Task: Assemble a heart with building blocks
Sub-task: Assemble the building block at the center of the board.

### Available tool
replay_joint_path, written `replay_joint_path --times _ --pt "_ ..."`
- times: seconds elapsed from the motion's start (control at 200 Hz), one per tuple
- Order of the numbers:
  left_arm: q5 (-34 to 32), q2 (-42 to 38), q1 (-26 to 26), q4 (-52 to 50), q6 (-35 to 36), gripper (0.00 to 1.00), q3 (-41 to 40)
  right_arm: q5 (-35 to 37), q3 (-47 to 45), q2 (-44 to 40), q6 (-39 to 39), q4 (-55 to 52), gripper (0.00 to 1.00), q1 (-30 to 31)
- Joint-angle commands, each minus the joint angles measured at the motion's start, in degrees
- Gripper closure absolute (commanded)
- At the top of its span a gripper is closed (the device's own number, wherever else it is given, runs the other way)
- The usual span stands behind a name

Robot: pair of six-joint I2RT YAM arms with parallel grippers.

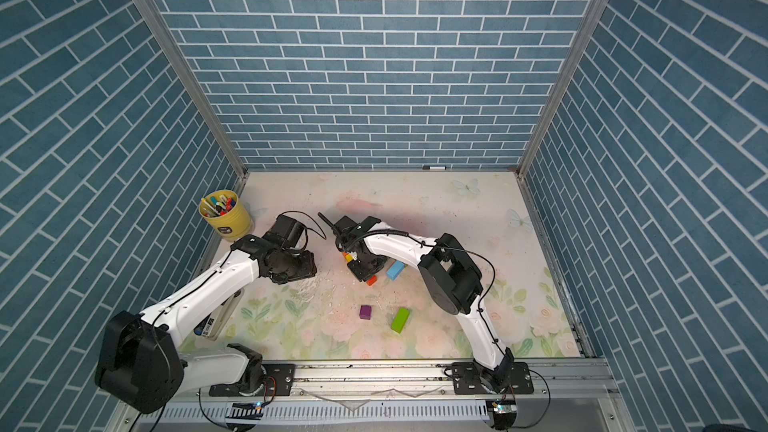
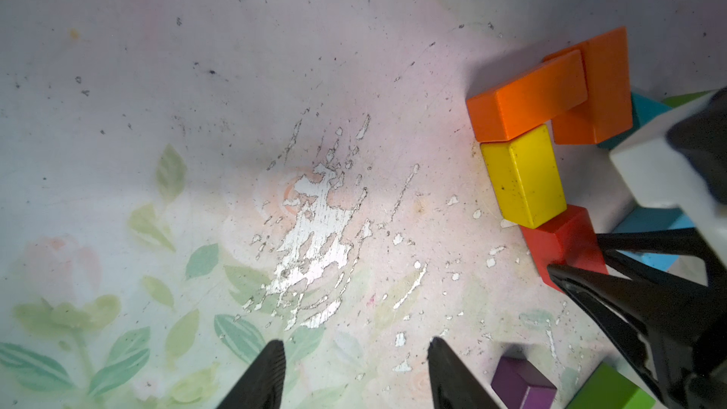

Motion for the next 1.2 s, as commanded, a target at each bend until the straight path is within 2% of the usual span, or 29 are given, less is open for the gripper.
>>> replay_joint_path --times 0.0,0.265,0.45,0.625,0.665,0.805,0.9,1.065,1.195 --pt "0.25 0.64 0.37 -0.01 0.26 0.39 -0.19 -0.66 1.88 -0.08 -0.54 -2.18 0.81 0.47" --pt "0.58 0.89 0.41 0.37 0.17 0.39 -0.37 -0.37 2.18 0.86 -0.37 -2.45 0.82 0.49" --pt "0.75 1.04 0.38 0.52 0.26 0.39 -0.37 -1.45 2.88 1.61 -0.54 -2.92 0.79 0.74" --pt "1.08 1.26 0.36 0.72 0.21 0.39 -0.37 -1.06 2.76 1.75 -0.52 -3.01 0.58 1.10" --pt "1.11 1.27 0.42 0.80 0.21 0.39 -0.46 -0.69 2.54 1.48 -0.46 -2.80 0.49 1.10" --pt "0.93 1.02 0.38 0.72 0.26 0.39 -0.55 -0.26 2.66 0.89 -0.45 -2.60 0.46 1.09" --pt "0.82 0.78 0.41 0.63 0.26 0.39 -0.63 0.32 2.68 0.84 -0.36 -2.50 0.47 1.08" --pt "0.85 0.56 0.35 0.72 0.28 0.39 -1.15 1.11 2.33 0.74 -0.37 -2.36 0.62 1.06" --pt "0.75 0.25 0.41 0.69 0.25 0.39 -1.33 1.58 2.10 0.66 -0.37 -2.23 0.67 1.08"
